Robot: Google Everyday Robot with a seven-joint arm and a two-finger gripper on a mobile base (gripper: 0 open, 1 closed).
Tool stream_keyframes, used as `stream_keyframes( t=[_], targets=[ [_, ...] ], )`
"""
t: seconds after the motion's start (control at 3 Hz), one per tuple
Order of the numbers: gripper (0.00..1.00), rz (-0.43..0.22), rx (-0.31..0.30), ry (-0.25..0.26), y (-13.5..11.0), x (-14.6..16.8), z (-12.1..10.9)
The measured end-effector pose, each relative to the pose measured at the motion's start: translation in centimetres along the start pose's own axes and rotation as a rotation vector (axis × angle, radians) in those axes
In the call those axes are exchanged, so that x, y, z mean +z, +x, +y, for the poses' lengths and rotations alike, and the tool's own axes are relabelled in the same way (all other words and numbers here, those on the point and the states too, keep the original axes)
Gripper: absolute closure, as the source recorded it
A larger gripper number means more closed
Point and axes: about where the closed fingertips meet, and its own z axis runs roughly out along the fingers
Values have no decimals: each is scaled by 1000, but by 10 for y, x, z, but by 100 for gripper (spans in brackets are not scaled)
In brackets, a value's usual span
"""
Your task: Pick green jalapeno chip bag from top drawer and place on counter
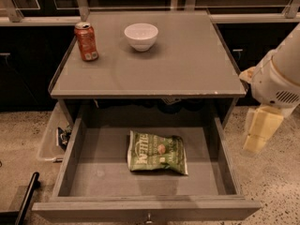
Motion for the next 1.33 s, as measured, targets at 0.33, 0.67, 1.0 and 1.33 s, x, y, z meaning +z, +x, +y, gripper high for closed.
stream_keyframes(
  t=[0.33,0.67,1.0,1.33],
  targets=[
    [0,0,-8,-14,6,38,13],
    [0,-25,-13,-7,8,69,20],
    [0,-29,19,-36,20,129,21],
    [0,-29,19,-36,20,129,21]
  ],
)
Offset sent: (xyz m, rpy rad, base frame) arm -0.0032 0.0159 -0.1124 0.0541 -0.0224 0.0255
